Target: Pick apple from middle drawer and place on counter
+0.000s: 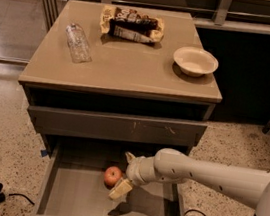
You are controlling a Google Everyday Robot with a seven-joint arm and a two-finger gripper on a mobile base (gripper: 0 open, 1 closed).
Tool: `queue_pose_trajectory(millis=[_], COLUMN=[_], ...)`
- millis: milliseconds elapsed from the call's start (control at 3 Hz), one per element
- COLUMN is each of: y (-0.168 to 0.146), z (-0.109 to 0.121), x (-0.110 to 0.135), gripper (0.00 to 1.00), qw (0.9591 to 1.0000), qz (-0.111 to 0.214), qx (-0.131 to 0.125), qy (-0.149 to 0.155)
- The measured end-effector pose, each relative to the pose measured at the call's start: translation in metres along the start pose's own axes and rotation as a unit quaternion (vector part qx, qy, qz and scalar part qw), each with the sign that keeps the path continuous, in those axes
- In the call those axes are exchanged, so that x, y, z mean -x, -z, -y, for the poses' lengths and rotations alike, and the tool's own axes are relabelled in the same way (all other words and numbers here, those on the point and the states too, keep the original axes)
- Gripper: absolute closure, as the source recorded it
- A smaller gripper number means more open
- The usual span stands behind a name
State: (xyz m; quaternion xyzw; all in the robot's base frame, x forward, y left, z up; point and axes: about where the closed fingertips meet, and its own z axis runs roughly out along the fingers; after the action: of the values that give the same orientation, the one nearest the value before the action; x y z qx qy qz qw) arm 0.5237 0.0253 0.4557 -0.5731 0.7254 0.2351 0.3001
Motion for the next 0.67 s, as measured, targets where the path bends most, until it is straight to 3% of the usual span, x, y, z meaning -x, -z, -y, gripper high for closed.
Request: queue_pose_trajectory(millis=[667], y=[-0.039], z=[0.005], x=[-0.021], gripper=[0.0], qw=[0.9997], qz=[0.01], qx=[-0.012], qy=[-0.02])
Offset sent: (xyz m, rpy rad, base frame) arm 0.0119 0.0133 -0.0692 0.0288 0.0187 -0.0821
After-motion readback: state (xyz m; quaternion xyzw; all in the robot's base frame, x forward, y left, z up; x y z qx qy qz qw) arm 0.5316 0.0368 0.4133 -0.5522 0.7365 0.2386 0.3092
